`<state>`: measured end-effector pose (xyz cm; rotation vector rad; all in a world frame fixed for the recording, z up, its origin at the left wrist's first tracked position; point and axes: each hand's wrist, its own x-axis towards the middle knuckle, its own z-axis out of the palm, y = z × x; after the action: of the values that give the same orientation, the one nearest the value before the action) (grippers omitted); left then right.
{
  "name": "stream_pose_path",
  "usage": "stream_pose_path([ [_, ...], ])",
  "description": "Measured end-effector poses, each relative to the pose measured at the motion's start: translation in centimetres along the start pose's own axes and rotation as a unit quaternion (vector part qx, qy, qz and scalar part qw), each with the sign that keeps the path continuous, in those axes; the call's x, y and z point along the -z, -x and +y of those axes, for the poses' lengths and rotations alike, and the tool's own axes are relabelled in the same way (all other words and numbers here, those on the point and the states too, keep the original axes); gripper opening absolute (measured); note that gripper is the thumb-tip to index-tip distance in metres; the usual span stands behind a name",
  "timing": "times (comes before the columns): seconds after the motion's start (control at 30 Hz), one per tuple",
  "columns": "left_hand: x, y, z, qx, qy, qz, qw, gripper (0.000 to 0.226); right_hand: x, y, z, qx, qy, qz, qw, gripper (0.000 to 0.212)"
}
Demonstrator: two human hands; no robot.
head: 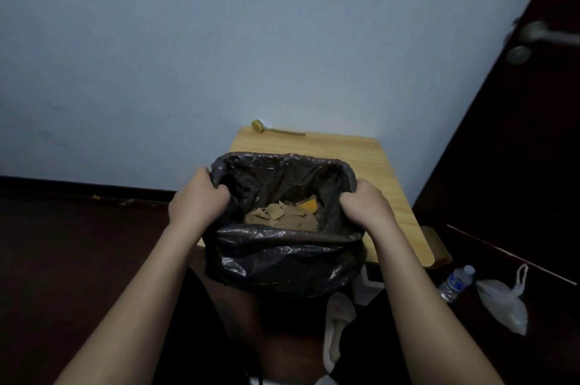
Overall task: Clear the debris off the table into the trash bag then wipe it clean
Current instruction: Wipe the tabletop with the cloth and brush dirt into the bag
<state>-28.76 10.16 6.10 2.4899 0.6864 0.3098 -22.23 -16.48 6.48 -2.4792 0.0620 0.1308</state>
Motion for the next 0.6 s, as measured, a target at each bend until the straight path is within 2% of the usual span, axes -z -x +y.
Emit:
stream_pose_path([
  [0.27,2.5,-4.9,4.8,-0.005,0.049,0.019,0.999,0.024,3.6,-4.2,-5.2,0.036,-0.029,0.041,0.998,0.035],
  [0.6,3.7,-10.5,8.7,-0.013,0.131,0.028,0.991,0.029,5.8,-10.3,-9.2,0.063,-0.178,0.071,0.979,0.031],
])
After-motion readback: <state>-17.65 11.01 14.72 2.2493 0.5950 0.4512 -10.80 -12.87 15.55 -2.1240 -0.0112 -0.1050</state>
